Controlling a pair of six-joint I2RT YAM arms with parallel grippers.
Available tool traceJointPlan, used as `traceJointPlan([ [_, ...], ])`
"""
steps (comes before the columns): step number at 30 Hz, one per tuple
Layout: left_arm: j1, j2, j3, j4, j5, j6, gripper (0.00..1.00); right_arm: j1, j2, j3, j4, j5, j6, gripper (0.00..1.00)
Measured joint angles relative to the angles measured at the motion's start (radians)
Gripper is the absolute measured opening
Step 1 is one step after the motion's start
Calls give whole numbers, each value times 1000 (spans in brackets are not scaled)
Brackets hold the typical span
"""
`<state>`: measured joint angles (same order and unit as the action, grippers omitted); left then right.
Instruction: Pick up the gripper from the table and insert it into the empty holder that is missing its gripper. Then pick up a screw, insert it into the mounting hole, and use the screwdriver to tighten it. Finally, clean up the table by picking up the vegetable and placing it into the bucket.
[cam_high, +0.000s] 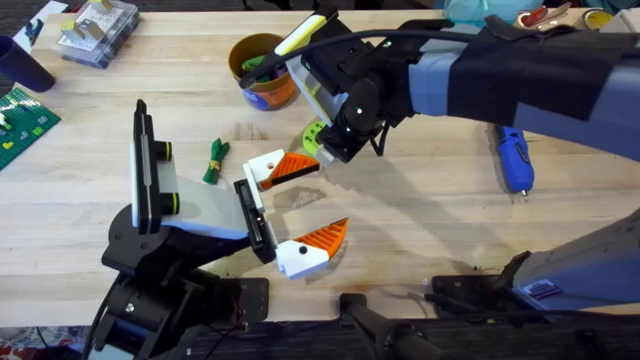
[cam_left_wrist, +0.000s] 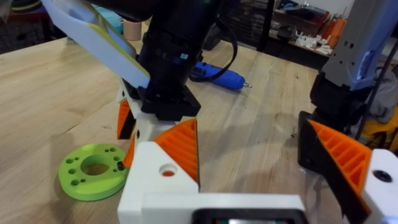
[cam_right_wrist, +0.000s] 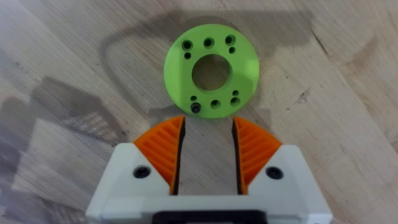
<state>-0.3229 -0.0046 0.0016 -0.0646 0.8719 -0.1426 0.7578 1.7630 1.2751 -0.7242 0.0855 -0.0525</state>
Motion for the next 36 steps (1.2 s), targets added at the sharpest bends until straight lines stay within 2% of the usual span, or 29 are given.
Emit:
traceJointPlan([
  [4,0,4,3,-3,-1,-1,990,0,0,-1,6,-8,0,465],
  [10,0,4,3,-3,-3,-1,990,-1,0,-1,99,-117,12,465],
  [13,0,4,3,-3,-3,-1,990,-1,0,-1,103,-127,16,465],
  [33,0,4,3,-3,-4,-1,990,-1,61,-2,83,-38,20,462],
  [34,0,4,3,-3,-4,-1,990,-1,61,-2,84,-36,20,425],
  [35,0,4,3,-3,-4,-1,990,0,61,-2,84,-32,25,287],
  [36,0,4,3,-3,-4,-1,990,0,61,-2,81,-30,26,279],
])
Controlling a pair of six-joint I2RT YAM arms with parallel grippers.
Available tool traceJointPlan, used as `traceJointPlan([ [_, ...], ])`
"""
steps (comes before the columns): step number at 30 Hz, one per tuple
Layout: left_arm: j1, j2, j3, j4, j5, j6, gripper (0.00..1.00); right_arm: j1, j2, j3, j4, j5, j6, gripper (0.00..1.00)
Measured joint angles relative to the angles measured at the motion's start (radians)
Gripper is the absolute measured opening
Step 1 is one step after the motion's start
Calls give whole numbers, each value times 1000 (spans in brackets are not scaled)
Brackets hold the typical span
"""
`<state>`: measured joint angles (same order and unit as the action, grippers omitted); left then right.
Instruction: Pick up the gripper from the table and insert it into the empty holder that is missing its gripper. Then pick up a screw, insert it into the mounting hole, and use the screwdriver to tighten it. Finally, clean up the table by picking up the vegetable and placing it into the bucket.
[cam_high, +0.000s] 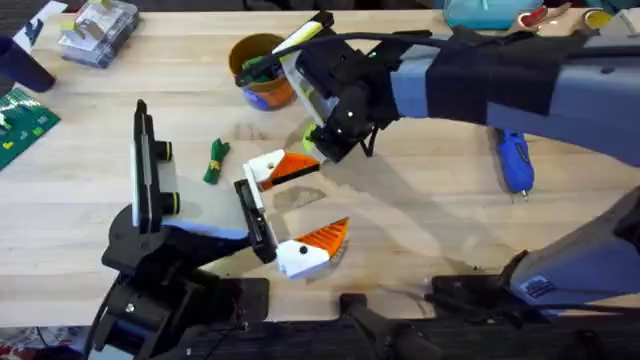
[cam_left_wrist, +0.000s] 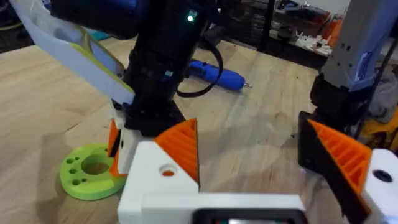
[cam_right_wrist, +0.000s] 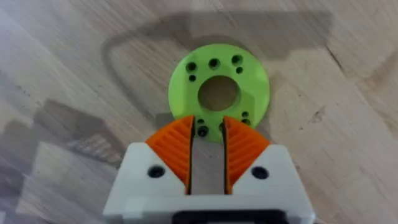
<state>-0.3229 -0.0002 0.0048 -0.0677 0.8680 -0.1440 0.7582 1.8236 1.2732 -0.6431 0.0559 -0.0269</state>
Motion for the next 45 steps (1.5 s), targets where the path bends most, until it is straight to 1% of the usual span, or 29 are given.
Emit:
traceJointPlan([
  [3,0,0,0,0,0,0,990,0,1,0,-1,0,0,255],
  [6,0,0,0,0,0,0,990,1,1,0,-1,3,0,183],
  [8,0,0,0,0,0,0,990,1,1,0,-1,3,1,164],
  [10,0,0,0,0,0,0,990,1,1,0,0,3,0,94],
  [11,0,0,0,0,0,0,990,1,1,0,0,4,-1,32],
  [12,0,0,0,0,0,0,990,1,1,0,-1,2,1,12],
  [22,0,0,0,0,0,0,990,1,1,0,-5,0,1,8],
  [23,0,0,0,0,0,0,990,1,1,0,-5,0,2,45],
  [24,0,0,0,0,0,0,990,1,1,0,-5,-1,4,144],
  [25,0,0,0,0,0,0,990,1,1,0,-4,-1,1,275],
  [26,0,0,0,0,0,0,990,1,1,0,-3,-1,0,377],
  [27,0,0,0,0,0,0,990,1,1,0,-2,-1,1,429],
  [28,0,0,0,0,0,0,990,1,1,0,-1,-1,3,506],
  [31,0,0,0,0,0,0,990,1,1,0,0,-1,1,635],
  [33,0,0,0,0,0,0,990,1,-1,0,0,-1,0,694],
  [35,0,0,0,0,0,0,990,-2,-7,0,-1,-1,1,777],
  [37,0,0,0,0,0,0,990,-7,-22,0,-9,-1,2,889],
  [39,0,0,0,0,-1,0,990,-11,-46,0,-25,-1,0,919],
  [45,0,0,0,0,-6,0,990,-12,-103,2,-76,-1,0,903],
])
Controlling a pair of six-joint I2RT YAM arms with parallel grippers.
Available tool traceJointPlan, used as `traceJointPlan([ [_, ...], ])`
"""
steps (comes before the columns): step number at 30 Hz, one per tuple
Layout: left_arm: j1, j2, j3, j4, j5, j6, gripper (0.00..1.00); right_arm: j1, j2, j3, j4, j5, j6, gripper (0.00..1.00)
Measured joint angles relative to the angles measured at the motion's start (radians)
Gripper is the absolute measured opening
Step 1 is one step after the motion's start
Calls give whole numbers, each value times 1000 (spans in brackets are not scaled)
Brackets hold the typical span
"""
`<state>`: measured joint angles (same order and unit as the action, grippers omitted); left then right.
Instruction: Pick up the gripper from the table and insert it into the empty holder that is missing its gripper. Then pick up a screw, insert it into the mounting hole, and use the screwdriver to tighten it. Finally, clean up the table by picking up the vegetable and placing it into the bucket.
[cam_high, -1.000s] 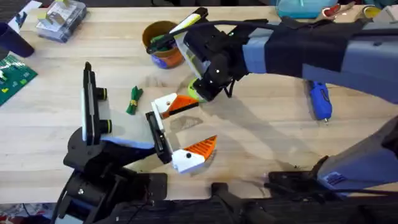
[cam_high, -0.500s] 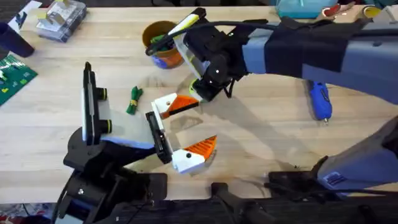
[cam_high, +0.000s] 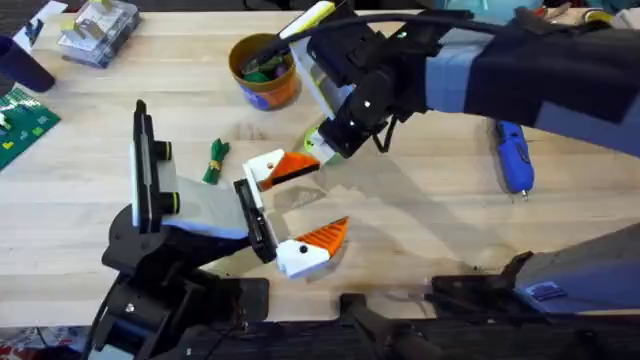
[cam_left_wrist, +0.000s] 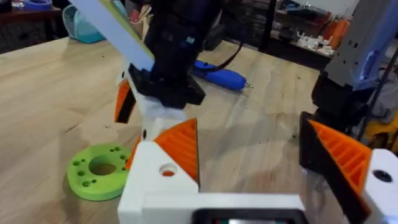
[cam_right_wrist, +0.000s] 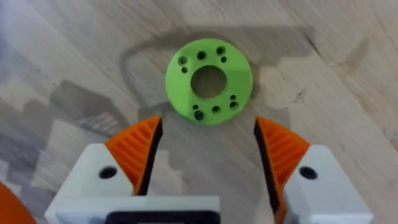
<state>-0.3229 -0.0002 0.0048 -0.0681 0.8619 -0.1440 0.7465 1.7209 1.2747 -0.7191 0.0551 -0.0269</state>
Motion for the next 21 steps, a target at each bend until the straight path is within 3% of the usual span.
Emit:
traceJointPlan([
  [7,0,0,0,0,-5,0,990,38,-2,0,-15,0,-3,857],
  [14,0,0,0,0,-9,0,990,52,25,0,-10,0,-6,639],
  [21,0,0,0,0,-11,0,990,52,75,0,-4,0,-6,521],
])
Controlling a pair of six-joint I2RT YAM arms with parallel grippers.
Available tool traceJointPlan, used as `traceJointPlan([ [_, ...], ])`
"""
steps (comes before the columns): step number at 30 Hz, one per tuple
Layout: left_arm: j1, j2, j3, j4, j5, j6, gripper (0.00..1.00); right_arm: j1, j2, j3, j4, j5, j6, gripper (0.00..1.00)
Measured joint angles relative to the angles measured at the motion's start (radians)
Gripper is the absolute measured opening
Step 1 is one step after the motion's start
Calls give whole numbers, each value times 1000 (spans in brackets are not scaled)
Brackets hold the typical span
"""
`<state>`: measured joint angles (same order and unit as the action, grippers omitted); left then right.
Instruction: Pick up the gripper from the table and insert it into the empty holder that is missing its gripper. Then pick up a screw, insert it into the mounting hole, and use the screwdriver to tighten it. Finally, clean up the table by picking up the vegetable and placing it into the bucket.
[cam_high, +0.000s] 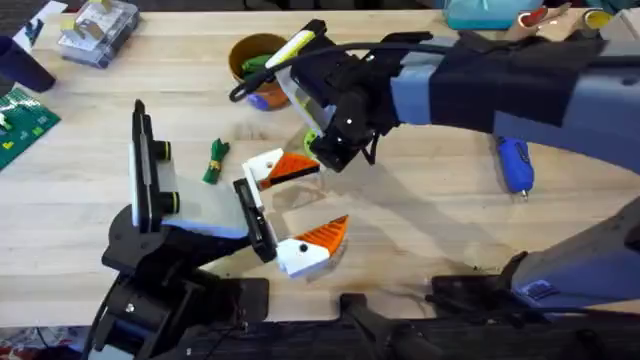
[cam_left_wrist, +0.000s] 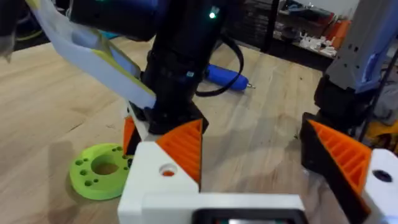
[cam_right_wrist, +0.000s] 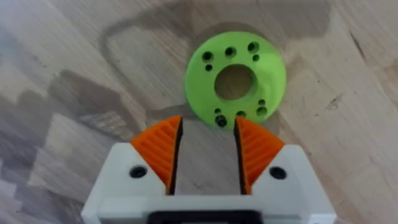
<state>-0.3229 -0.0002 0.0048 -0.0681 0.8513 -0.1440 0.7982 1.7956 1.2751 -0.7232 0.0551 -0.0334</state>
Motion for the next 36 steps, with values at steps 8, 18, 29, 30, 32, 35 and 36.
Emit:
traceJointPlan([
  [8,0,0,0,0,-2,0,990,0,5,0,13,0,0,389],
  [18,0,0,0,0,-3,0,990,0,28,5,20,4,0,242],
  [29,0,0,0,0,-3,0,990,-2,38,13,26,12,2,10],
  [30,0,0,0,0,-3,0,990,-2,38,14,26,12,2,11],
  [32,0,0,0,0,-3,0,990,-2,38,14,26,12,3,10],
  [35,0,0,0,0,-3,0,990,-3,38,14,26,12,3,8],
  [36,0,0,0,0,-3,0,990,-3,38,14,26,12,3,8],
])
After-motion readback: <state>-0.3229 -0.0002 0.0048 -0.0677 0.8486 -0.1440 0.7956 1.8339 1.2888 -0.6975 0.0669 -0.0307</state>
